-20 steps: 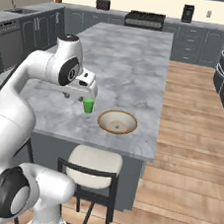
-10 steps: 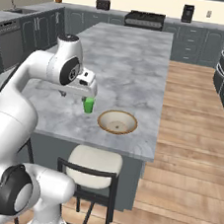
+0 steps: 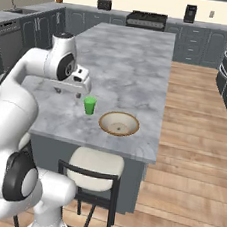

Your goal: Place the cup inside the bowl on the dining table and move the bowl to any counter.

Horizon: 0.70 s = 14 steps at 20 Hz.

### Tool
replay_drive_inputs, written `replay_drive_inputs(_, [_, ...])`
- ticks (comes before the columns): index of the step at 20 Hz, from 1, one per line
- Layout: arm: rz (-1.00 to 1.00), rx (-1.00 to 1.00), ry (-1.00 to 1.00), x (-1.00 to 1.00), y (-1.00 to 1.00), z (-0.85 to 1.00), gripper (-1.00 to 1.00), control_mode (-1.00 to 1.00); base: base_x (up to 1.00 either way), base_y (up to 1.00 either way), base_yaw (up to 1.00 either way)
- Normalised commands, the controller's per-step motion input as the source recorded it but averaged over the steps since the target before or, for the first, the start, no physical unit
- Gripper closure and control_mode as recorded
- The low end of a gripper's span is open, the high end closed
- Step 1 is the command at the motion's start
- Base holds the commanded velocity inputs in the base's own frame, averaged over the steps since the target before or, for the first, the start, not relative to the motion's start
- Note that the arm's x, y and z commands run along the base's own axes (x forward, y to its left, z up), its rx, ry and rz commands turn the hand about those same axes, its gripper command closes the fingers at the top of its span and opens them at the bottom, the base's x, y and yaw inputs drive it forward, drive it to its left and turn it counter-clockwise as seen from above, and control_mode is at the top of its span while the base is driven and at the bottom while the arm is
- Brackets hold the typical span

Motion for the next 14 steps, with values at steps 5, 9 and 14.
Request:
replay_drive_inputs(5, [0.00, 0.00, 0.01, 0.34, 0.22, 0.00, -1.00, -1.00, 0.00, 0.00, 0.00])
replay_drive_inputs(9, [0.00, 0.00, 0.00, 0.40, 0.21, 0.00, -1.00, -1.00, 0.00, 0.00, 0.00])
replay_drive_inputs(14, [0.00, 0.00, 0.00, 0.36, 0.27, 0.00, -1.00, -1.00, 0.00, 0.00, 0.00])
